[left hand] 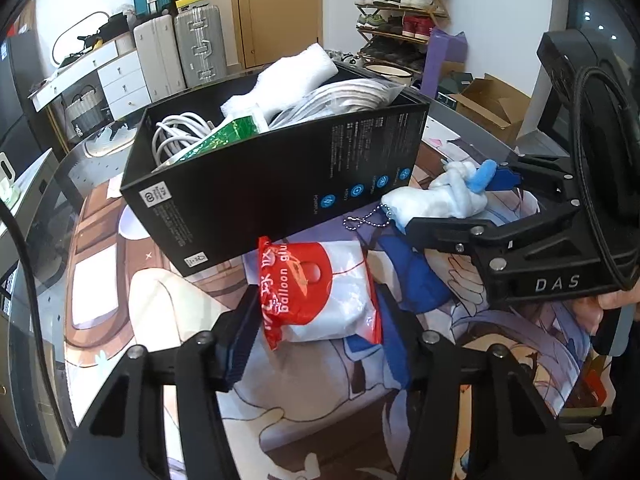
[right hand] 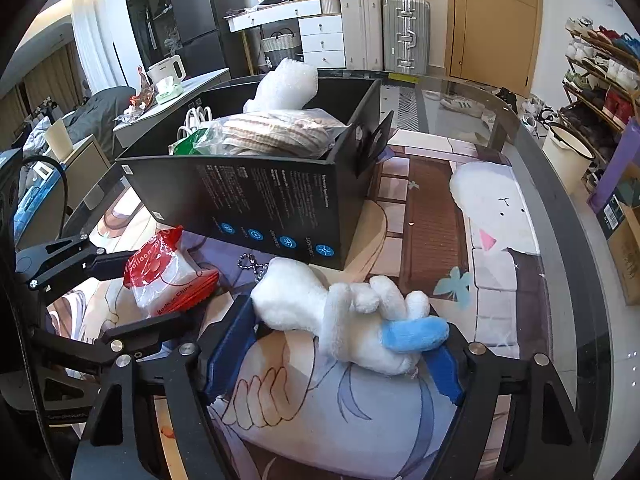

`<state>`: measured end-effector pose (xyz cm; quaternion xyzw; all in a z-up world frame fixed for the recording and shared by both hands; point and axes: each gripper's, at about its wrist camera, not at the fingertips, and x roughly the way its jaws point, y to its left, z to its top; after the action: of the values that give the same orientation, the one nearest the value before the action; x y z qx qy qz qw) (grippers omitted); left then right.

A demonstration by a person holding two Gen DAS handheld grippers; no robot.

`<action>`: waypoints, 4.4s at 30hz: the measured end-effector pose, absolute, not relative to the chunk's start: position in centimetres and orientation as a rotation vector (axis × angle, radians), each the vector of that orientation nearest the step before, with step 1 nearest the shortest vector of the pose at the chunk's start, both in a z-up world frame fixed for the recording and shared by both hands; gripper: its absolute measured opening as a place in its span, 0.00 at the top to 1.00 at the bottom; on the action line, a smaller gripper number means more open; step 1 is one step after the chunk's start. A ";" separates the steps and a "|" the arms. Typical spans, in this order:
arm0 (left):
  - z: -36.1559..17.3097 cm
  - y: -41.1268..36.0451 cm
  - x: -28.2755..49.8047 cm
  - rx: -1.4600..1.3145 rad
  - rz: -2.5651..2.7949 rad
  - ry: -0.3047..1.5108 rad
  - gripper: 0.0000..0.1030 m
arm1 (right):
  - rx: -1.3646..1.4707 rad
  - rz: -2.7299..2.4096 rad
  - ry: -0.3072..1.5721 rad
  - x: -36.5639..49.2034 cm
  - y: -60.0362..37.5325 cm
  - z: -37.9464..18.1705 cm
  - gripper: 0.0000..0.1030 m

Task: Organize soft objects
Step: 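Grasp white plush toy with right gripper while left gripper grasps red bag, then carry plush toy with right gripper while left gripper carries red bag over black box, then release plush toy into black box while left gripper releases red bag inside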

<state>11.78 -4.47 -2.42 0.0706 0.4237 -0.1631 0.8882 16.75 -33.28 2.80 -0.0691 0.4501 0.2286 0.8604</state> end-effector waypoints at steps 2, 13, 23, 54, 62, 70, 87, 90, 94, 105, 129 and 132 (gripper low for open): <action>-2.2 -4.2 11.6 0.139 -0.336 0.871 0.48 | -0.142 0.484 0.942 16.7 -33.5 2.9 0.26; -1.4 -2.4 10.9 0.090 -0.307 0.835 0.48 | -0.206 0.525 0.944 16.1 -33.2 2.9 0.44; -1.2 -2.2 10.9 0.078 -0.298 0.822 0.48 | -0.208 0.533 0.936 16.2 -32.5 2.7 0.44; 3.0 1.3 9.7 -0.005 -0.212 0.676 0.48 | -0.159 0.680 0.752 11.9 -32.8 10.5 0.61; 4.4 1.8 10.1 0.001 -0.180 0.632 0.48 | -0.158 0.673 0.675 11.2 -32.4 13.9 0.61; 5.8 1.3 11.2 0.017 -0.168 0.590 0.48 | -0.173 0.647 0.640 12.1 -31.8 15.7 0.61; 5.3 1.7 14.6 0.005 -0.153 0.584 0.48 | -0.267 0.597 0.690 17.2 -28.9 14.2 0.61; 5.0 1.4 15.0 0.015 -0.154 0.590 0.48 | -0.285 0.594 0.708 18.2 -28.2 13.5 0.61; 4.6 0.9 15.6 0.027 -0.163 0.597 0.48 | -0.305 0.580 0.725 19.5 -27.5 12.5 0.61; 3.5 -0.2 16.9 0.038 -0.186 0.623 0.48 | -0.351 0.578 0.778 21.8 -25.7 10.7 0.61; 2.2 -1.4 18.0 0.073 -0.212 0.663 0.44 | -0.348 0.557 0.826 23.5 -25.5 9.0 0.55; 2.5 -1.2 17.8 0.061 -0.226 0.667 0.39 | -0.363 0.559 0.788 23.1 -25.8 9.4 0.52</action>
<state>17.84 -1.20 2.53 0.0296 0.3266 -0.1108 0.9382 23.05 -25.75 9.40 -0.1738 0.3767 0.2672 0.8698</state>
